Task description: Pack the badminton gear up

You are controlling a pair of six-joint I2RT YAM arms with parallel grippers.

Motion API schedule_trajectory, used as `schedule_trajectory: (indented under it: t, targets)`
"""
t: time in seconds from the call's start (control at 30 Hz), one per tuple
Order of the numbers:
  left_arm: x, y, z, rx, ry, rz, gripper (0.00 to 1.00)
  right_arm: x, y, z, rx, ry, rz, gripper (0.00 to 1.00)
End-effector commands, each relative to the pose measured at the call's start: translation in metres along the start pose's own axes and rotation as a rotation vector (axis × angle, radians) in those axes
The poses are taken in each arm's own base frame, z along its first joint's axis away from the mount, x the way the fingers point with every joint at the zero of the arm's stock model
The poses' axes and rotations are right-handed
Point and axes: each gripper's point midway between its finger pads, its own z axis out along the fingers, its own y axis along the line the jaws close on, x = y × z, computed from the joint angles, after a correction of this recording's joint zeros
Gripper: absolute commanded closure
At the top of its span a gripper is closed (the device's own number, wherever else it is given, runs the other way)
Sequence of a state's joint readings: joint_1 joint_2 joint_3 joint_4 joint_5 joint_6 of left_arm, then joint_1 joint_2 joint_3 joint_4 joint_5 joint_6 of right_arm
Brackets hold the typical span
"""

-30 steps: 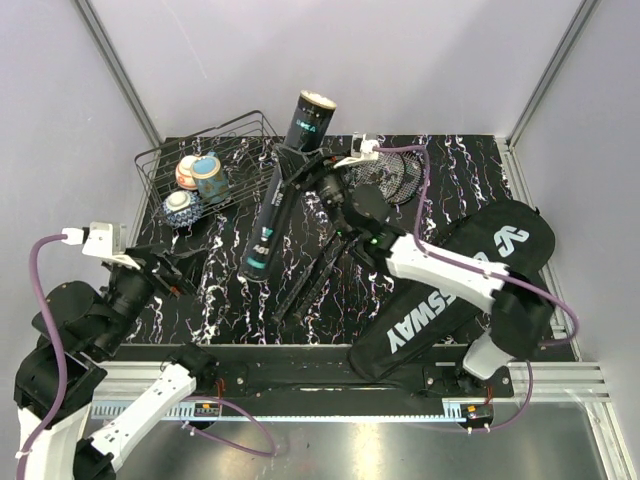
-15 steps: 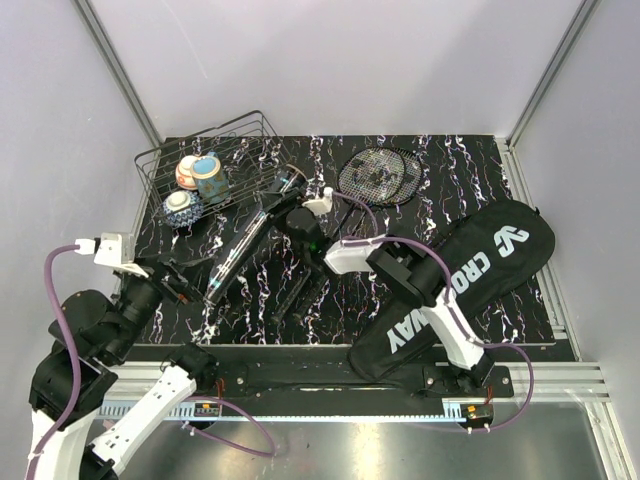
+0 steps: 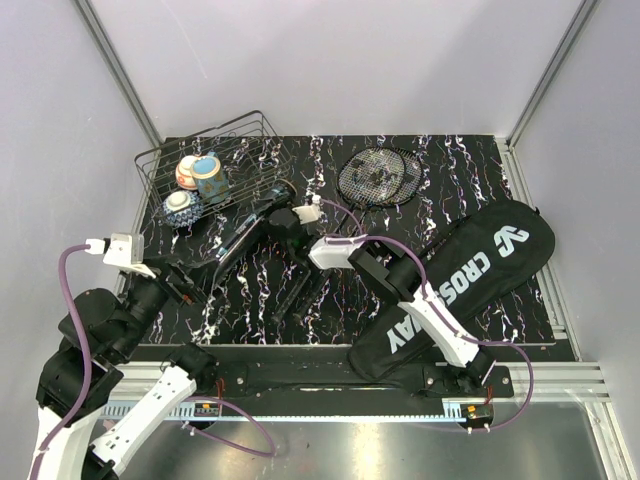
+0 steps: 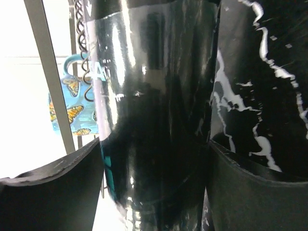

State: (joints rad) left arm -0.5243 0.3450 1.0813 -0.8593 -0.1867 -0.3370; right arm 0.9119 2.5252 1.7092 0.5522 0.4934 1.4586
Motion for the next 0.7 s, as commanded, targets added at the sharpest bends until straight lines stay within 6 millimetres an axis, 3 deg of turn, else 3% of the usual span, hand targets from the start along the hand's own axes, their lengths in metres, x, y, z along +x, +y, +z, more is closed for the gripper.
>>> schedule_trajectory:
  t: [0.0, 0.1, 0.2, 0.33, 0.37, 0.4, 0.47, 0.5, 0.53, 0.57, 0.6, 0.67]
  targets:
    - [-0.011, -0.006, 0.002, 0.030, -0.043, 0.012, 0.02, 0.020, 0.026, 0.000, 0.003, 0.071, -0.010, 0.14]
    - [-0.010, -0.008, 0.003, 0.038, -0.035, 0.017, 0.02, 0.026, 0.017, -0.001, 0.060, 0.108, -0.071, 0.00]
    - [-0.008, -0.009, 0.004, 0.045, -0.028, 0.011, 0.02, 0.026, 0.010, -0.009, 0.087, 0.136, -0.110, 0.00]
    - [-0.011, -0.013, 0.002, 0.064, -0.034, -0.012, 0.02, 0.023, 0.028, -0.032, 0.048, 0.198, -0.255, 0.00]
    - [-0.014, -0.015, 0.000, 0.069, -0.040, -0.015, 0.02, 0.025, 0.031, -0.040, 0.028, 0.236, -0.359, 0.00]
    - [-0.013, -0.016, 0.001, 0.072, -0.033, -0.019, 0.02, 0.017, 0.046, -0.053, 0.006, 0.248, -0.412, 0.00]
    - [-0.010, -0.021, 0.004, 0.092, -0.007, -0.032, 0.01, 0.007, 0.047, -0.072, 0.006, 0.282, -0.579, 0.00]
    - [-0.009, -0.025, 0.005, 0.107, 0.000, -0.038, 0.01, -0.003, 0.060, -0.094, -0.018, 0.297, -0.629, 0.00]
    - [-0.004, -0.032, 0.007, 0.142, 0.026, -0.052, 0.01, -0.015, 0.060, -0.104, -0.011, 0.314, -0.681, 0.00]
    - [-0.003, -0.036, 0.010, 0.161, 0.032, -0.063, 0.01, -0.016, 0.047, -0.123, -0.019, 0.394, -0.780, 0.00]
    - [0.000, -0.039, 0.013, 0.174, 0.043, -0.073, 0.01, -0.024, 0.073, -0.144, -0.082, 0.425, -0.811, 0.00]
    - [0.011, -0.053, 0.019, 0.238, 0.094, -0.106, 0.01, -0.036, 0.046, -0.175, -0.041, 0.592, -0.917, 0.00]
